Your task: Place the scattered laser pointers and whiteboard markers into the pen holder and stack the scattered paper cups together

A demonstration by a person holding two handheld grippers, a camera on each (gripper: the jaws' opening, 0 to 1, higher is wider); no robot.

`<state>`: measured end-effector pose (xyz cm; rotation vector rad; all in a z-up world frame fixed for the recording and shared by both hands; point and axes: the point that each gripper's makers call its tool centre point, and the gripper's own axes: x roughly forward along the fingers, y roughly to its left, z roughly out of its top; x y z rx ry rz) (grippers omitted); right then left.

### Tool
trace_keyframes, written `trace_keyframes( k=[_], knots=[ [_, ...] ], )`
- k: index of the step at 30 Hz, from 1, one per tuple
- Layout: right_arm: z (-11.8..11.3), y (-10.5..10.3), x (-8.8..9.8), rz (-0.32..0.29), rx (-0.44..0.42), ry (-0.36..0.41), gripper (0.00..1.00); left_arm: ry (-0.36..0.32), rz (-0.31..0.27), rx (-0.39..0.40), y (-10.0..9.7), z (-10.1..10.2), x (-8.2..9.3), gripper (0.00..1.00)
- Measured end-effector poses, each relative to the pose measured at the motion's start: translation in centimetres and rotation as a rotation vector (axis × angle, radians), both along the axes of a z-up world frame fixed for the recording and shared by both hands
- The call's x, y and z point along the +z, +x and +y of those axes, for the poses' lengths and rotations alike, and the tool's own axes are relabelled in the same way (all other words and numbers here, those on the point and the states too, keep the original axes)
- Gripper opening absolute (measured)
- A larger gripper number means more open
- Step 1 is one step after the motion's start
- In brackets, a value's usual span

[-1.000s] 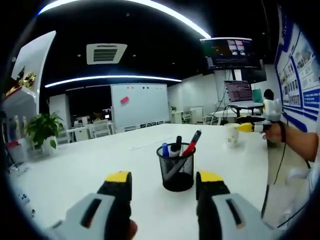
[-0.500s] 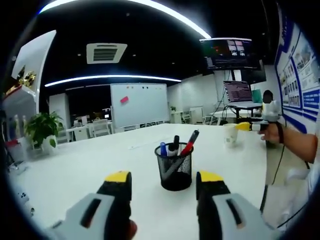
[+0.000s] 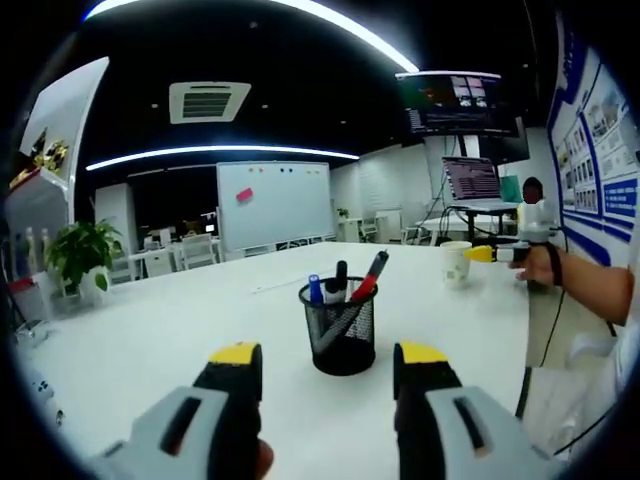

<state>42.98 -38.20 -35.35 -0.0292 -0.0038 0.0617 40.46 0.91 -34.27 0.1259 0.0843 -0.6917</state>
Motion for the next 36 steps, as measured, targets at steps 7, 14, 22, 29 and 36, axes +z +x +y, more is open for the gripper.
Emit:
trace_keyframes(
  k=[7,14,22,29,36],
  knots=[
    [0.0,0.2,-0.1,-0.005,0.007,-0.007,0.78,0.000,0.006,-0.011,-0.4,-0.7,-0.2,0.55],
    [0.3,0.2,-0.6,0.015,0.006,-0.013,0.78,0.010,0.010,-0.005,-0.4,-0.6,-0.3,0.60],
    [0.3,0.7,-1.6,0.044,0.005,-0.024,0.79,0.018,0.022,-0.015,-0.7,-0.8,-0.7,0.63],
    [0.1,1.0,-3.1,0.098,-0.003,-0.032,0.80,0.022,0.029,-0.021,-0.8,-1.0,-0.9,0.65],
    [0.7,1.7,-3.8,0.122,0.019,-0.049,0.80,0.033,0.046,-0.022,-0.8,-1.0,-1.4,0.65]
  ],
)
